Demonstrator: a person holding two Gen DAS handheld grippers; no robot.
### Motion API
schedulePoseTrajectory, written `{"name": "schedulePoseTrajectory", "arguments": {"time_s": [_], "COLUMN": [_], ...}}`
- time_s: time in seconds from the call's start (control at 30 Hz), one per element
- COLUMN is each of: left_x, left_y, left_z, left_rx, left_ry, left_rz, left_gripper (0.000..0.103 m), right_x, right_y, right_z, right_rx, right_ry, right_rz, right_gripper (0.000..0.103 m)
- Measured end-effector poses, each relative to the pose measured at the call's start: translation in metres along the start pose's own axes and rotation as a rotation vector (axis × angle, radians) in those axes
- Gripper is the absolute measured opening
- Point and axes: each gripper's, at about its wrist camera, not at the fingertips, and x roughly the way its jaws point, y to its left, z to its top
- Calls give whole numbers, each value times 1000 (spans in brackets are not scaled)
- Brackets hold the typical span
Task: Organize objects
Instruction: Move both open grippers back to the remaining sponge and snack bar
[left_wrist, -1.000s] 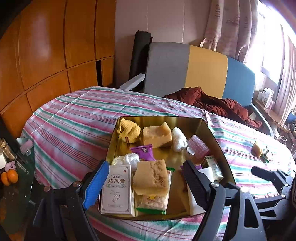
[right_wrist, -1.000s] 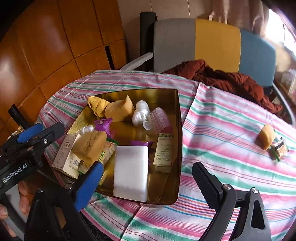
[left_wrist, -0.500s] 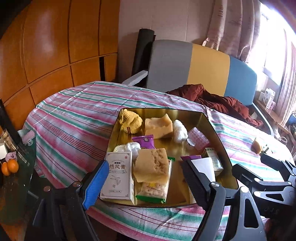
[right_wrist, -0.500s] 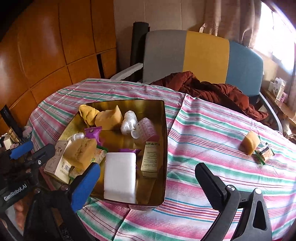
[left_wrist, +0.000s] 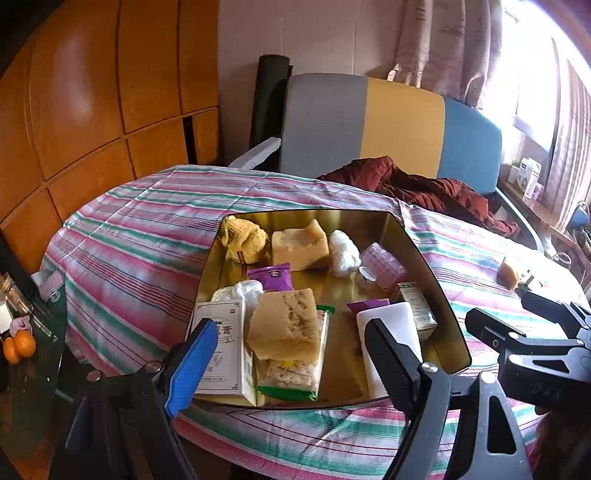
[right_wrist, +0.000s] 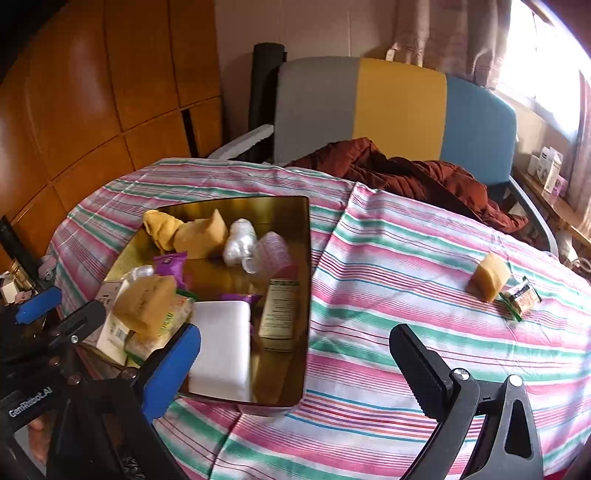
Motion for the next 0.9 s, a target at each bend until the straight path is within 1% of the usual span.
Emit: {"name": "schedulePoseTrajectory", "arguments": {"time_s": [0.3,0.37,0.5,0.7,0.9], "left_x": [2,2,4,8,15], "left_y": [-18,-22,-33,-59,-88], "left_z": [5,6,12,21,30], "left_rx": [49,60,84,133,174], "left_ry": [-1,-5,-5,1,13], "left_rz": [-22,-25,-56,-142,-219], "left_gripper": [83,83,83,83,83], "right_x": [4,4,6,9,2], "right_y": [-27,-38,-61,-111,-182], "right_z": [0,0,2,4,8], "right_rx": [24,36,52,122,248], "right_ry": [6,8,23,66,90], "right_rz": [-40,-55,-89,-109,-140], "right_gripper": [103,103,103,103,103]}}
